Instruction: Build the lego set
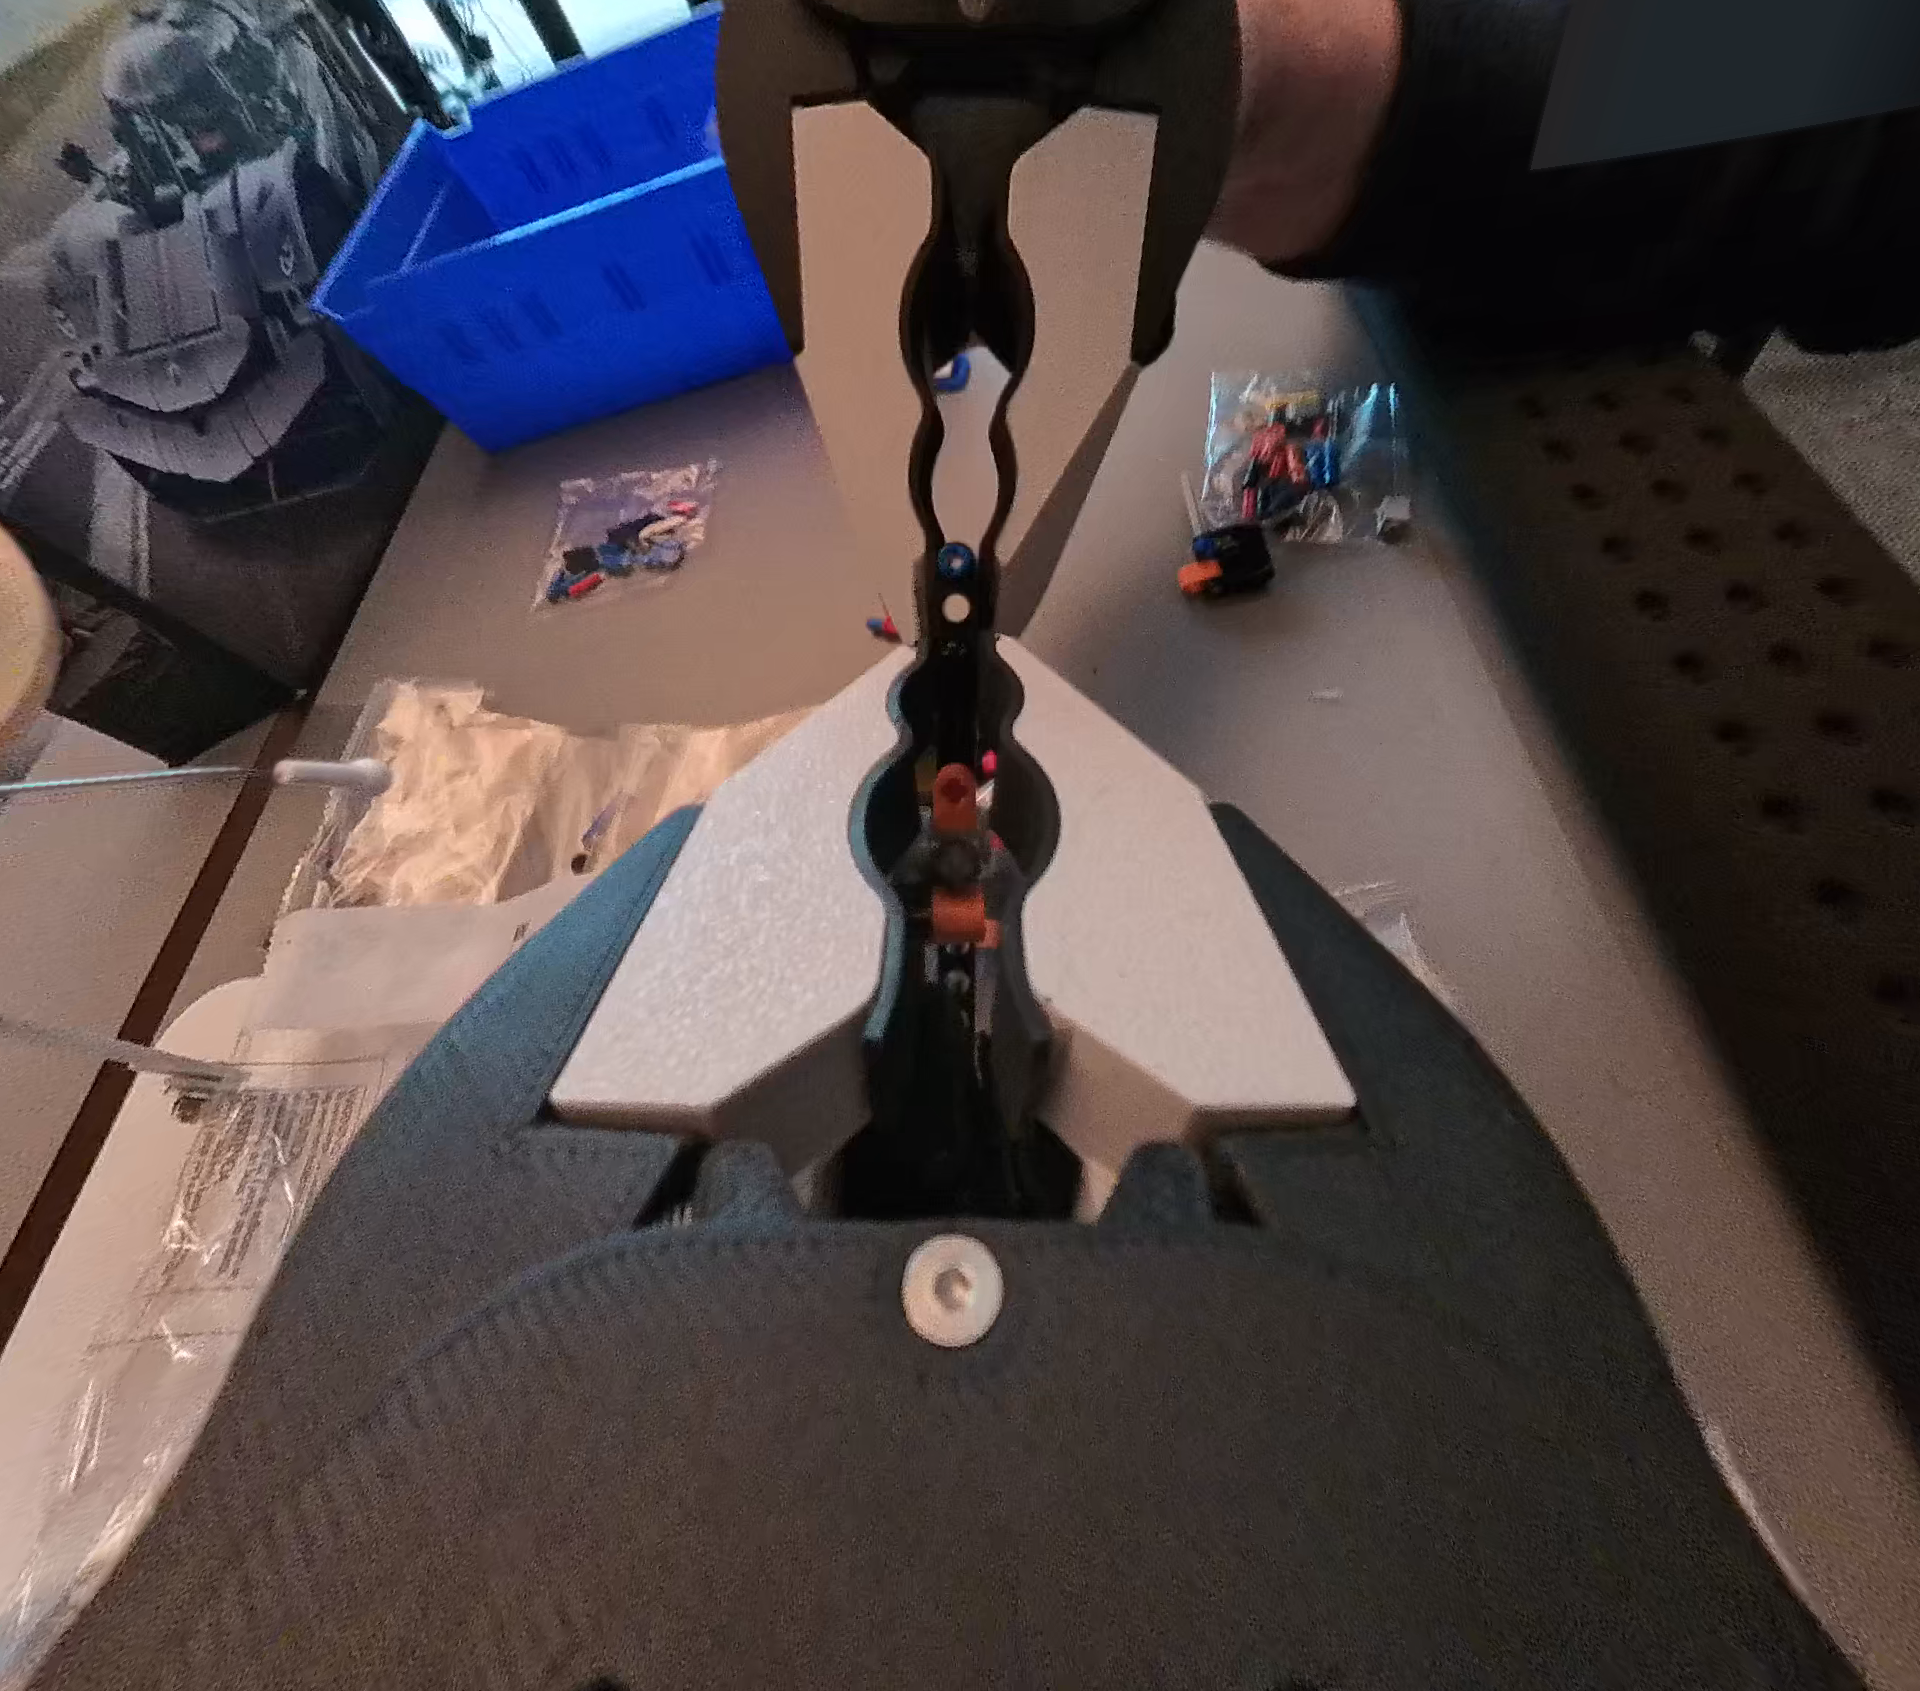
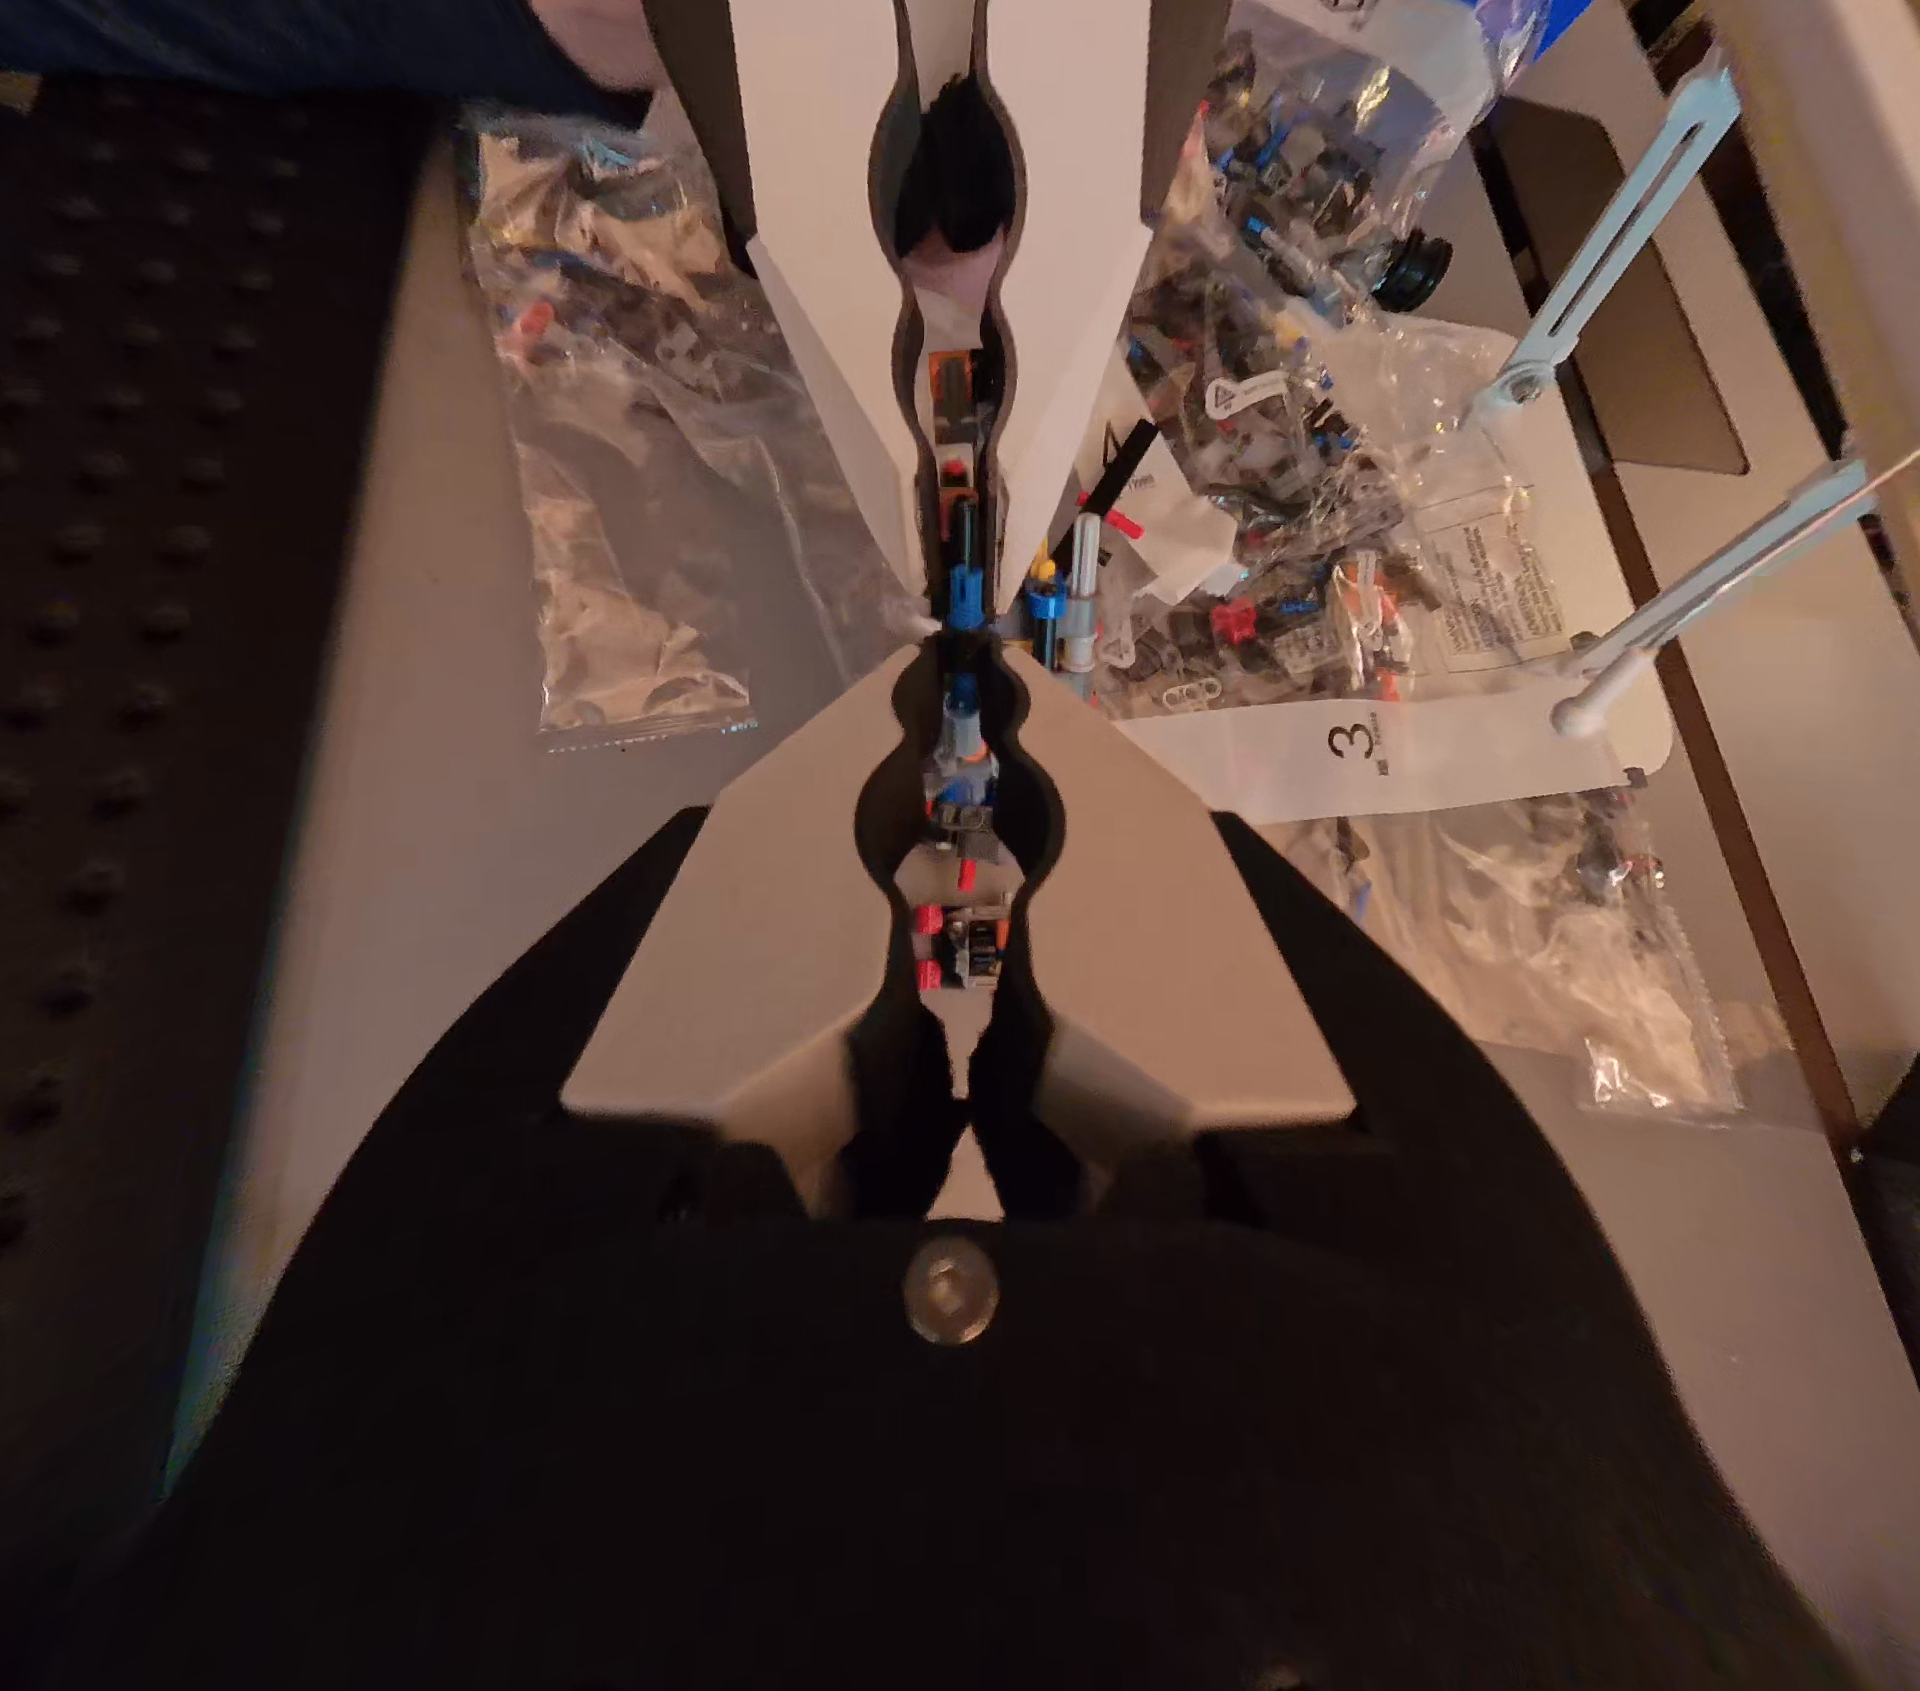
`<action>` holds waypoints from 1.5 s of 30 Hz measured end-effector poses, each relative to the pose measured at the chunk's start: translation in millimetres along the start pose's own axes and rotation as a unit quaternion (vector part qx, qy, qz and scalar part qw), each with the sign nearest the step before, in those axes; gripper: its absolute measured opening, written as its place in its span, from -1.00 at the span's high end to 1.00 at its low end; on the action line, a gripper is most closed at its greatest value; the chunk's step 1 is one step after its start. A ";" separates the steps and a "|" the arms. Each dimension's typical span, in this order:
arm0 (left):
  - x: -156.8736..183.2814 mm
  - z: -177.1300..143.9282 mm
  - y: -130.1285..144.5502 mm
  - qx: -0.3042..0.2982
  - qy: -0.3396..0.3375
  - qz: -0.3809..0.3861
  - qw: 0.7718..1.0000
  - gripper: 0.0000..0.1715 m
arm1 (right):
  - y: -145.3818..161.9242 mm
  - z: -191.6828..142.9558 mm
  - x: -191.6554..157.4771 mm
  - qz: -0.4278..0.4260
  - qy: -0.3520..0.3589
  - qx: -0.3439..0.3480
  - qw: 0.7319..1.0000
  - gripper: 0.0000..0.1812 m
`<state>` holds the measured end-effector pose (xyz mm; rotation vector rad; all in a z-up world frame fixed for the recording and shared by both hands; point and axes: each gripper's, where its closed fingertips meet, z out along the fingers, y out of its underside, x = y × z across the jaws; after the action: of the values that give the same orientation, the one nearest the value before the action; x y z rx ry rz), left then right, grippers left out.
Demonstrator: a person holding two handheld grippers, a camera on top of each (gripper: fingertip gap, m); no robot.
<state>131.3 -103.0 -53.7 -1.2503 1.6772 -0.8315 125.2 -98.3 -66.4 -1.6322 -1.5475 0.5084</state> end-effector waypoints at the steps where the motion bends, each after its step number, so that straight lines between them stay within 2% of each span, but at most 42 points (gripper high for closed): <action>1: -1.7 -2.8 -4.0 0.014 -0.003 -0.002 1.000 0.93 | -3.6 -3.0 1.3 0.003 0.002 0.012 1.000 0.96; 13: 3.9 -9.8 -16.8 0.073 0.035 -0.034 0.996 0.94 | -12.9 -19.3 -5.4 0.010 -0.033 0.067 0.997 0.95; 15: 0.7 -14.0 -16.4 0.079 0.032 -0.039 0.996 0.94 | -2.8 -21.1 -3.0 0.009 -0.029 0.043 0.999 0.95; 16: -14.5 -31.3 -18.8 0.104 0.004 -0.057 0.993 0.94 | 14.1 -26.8 4.9 0.014 -0.011 0.016 1.000 0.96; 18: -34.0 -76.6 -31.8 0.181 -0.016 -0.085 0.980 0.95 | -5.3 -55.1 5.9 0.053 -0.032 0.116 0.991 0.96; 19: -33.8 -81.0 -35.3 0.190 -0.013 -0.083 0.978 0.95 | -13.9 -60.6 2.8 0.041 -0.032 0.129 0.990 0.96; 22: -19.6 -47.8 -21.5 0.132 0.018 -0.080 0.988 0.94 | -1.4 -40.8 -2.9 0.035 -0.042 0.081 0.995 0.96; 23: -17.1 -42.1 -19.0 0.124 0.026 -0.084 0.988 0.94 | 7.4 -33.4 -1.7 0.039 -0.042 0.056 0.997 0.96; 25: -18.2 -40.2 -15.4 0.112 0.024 -0.089 0.989 0.94 | 11.8 -29.0 -1.7 0.050 -0.052 0.050 0.996 0.96; 27: -20.5 -42.0 -16.6 0.128 0.027 -0.108 0.985 0.94 | 12.3 -28.4 -4.9 0.056 -0.066 0.052 0.995 0.95; 31: -25.1 -40.2 -9.8 0.124 0.028 -0.126 0.984 0.94 | 20.2 -26.7 -12.4 0.068 -0.095 0.036 0.993 0.95; 33: -28.5 -40.1 -7.8 0.121 0.023 -0.135 0.983 0.94 | 37.0 -19.8 -16.8 0.082 -0.113 -0.005 0.990 0.95; 36: -29.6 -41.1 -8.1 0.128 0.025 -0.145 0.981 0.94 | 48.1 -13.5 -20.2 0.102 -0.133 -0.027 0.986 0.95; 40: -29.1 -39.4 -10.1 0.137 0.033 -0.158 0.977 0.94 | 41.5 -14.3 -22.0 0.095 -0.135 -0.011 0.986 0.92; 42: -28.2 -36.5 -9.3 0.135 0.038 -0.164 0.976 0.94 | 38.4 -15.0 -18.7 0.091 -0.123 -0.005 0.988 0.76; 45: -25.1 -27.8 -6.1 0.121 0.044 -0.165 0.978 0.94 | 27.4 -18.2 -6.6 0.092 -0.093 0.023 0.991 0.68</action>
<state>111.4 -80.1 -30.8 -1.3541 1.4009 -1.2678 155.2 -107.4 -78.5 -1.7414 -1.5127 0.8087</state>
